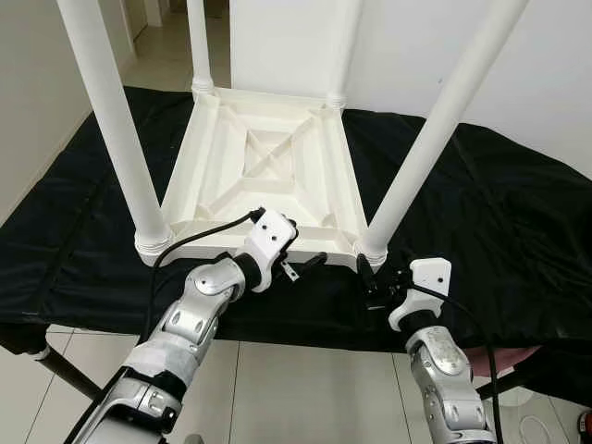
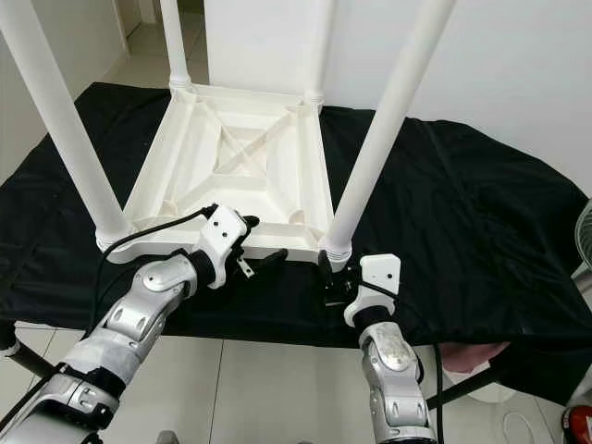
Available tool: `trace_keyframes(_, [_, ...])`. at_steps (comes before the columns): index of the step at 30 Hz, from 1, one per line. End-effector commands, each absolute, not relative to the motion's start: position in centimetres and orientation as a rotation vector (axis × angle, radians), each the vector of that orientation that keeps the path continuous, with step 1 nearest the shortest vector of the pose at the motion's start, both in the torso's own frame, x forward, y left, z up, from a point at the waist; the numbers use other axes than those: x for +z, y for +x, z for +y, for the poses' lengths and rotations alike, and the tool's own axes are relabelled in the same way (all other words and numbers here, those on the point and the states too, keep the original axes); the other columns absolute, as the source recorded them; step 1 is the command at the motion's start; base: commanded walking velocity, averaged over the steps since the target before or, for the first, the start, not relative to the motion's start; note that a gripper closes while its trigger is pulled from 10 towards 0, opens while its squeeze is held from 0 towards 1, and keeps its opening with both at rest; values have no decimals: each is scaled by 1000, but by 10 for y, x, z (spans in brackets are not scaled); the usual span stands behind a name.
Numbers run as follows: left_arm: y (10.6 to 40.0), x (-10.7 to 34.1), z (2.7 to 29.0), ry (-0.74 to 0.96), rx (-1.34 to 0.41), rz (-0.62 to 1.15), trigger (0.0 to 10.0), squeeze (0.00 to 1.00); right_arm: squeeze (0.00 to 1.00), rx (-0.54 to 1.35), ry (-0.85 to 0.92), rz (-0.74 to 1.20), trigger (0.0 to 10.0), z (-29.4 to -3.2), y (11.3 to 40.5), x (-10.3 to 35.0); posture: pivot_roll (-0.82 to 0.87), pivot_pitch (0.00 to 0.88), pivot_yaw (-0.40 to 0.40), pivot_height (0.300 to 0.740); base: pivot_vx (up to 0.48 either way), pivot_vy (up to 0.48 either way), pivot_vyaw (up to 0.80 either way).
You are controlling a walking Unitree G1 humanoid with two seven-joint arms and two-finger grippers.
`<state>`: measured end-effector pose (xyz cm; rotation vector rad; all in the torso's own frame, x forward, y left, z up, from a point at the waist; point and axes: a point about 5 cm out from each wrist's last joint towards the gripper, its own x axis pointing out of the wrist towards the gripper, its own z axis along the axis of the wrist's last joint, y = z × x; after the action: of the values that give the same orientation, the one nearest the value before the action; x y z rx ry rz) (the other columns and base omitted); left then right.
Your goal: Building children table
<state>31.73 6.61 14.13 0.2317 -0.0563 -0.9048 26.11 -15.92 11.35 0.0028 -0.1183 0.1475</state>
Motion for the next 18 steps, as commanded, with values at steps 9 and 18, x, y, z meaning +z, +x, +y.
trace_keyframes(9, [326,138,73,253,-870,-22,10000,0,0,161,30,-163,10000,-152,263,125,-70,0,-35,740,0,0,0])
trace_keyframes(18, [328,134,77,249,-881,-25,10000,0,0,140,29,-190,10000,-154,272,133,-64,0,-37,740,0,0,0])
